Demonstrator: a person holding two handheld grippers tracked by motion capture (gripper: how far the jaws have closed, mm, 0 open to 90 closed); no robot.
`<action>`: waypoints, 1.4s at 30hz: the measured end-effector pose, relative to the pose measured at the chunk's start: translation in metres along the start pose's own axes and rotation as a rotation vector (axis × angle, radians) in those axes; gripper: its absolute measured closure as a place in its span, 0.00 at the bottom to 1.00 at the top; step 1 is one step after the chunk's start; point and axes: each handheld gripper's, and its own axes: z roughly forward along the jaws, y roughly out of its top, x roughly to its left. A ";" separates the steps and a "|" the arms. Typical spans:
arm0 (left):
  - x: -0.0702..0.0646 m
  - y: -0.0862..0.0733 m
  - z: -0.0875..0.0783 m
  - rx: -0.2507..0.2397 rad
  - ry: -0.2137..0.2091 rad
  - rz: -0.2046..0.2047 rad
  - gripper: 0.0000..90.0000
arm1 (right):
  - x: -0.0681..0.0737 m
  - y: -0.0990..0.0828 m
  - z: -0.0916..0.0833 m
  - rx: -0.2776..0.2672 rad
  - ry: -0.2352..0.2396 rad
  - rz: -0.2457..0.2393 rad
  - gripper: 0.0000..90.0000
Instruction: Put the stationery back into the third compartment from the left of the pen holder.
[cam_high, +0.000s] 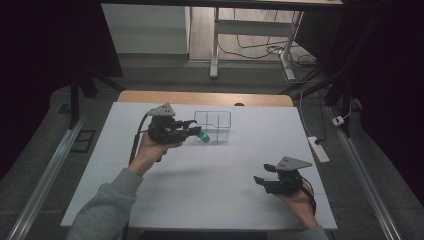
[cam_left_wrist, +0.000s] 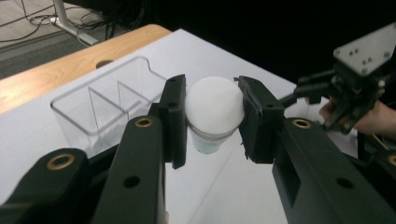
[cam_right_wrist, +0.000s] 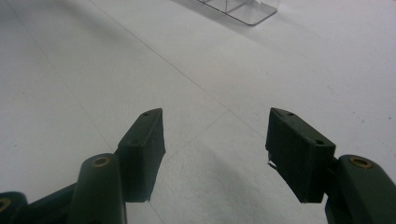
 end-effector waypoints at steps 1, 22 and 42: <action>0.001 0.003 0.002 -0.001 0.003 0.000 0.71 | 0.000 0.000 0.000 0.001 0.001 0.002 0.40; 0.039 0.040 0.066 0.017 0.057 -0.045 0.71 | 0.001 -0.005 -0.003 -0.002 -0.010 0.005 0.41; 0.049 0.048 0.111 0.118 0.130 -0.045 0.71 | 0.000 -0.006 -0.003 0.002 -0.007 0.008 0.41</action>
